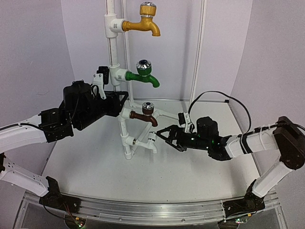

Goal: Install the water faucets

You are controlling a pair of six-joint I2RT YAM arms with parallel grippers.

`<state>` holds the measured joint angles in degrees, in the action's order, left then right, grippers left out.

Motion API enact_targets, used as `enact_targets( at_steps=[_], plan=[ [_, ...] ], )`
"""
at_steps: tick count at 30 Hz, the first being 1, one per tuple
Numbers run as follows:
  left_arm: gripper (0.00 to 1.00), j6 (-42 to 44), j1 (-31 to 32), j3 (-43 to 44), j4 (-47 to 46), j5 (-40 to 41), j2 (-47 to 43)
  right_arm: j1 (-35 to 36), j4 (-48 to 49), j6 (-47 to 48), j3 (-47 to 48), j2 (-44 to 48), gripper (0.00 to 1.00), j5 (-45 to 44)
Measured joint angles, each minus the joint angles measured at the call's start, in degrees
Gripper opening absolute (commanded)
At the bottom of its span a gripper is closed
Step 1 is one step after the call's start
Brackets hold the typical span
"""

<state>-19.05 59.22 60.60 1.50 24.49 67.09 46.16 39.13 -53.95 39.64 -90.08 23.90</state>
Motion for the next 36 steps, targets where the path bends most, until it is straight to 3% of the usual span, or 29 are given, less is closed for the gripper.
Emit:
enact_targets(
  at_steps=[5,11,16,25,36],
  plan=[
    [0.0,0.0,-0.02,0.0,0.0,-0.04,0.0,0.06,-13.29,31.33,0.61,8.09,0.98,-5.29],
    [0.0,0.04,0.0,0.0,0.0,-0.06,-0.02,0.15,-15.17,70.42,-4.79,18.87,0.98,-1.17],
    [0.0,0.04,0.0,0.0,0.0,-0.08,0.0,1.76,-15.17,97.77,-8.9,19.95,0.98,3.05],
    [0.0,0.04,0.0,0.0,0.0,-0.08,0.0,6.49,-8.97,123.84,-7.37,11.4,0.98,-0.03],
    [0.0,0.05,0.0,0.0,0.06,-0.11,-0.08,7.95,5.51,138.66,-2.94,-2.31,0.97,-5.43]
  ],
)
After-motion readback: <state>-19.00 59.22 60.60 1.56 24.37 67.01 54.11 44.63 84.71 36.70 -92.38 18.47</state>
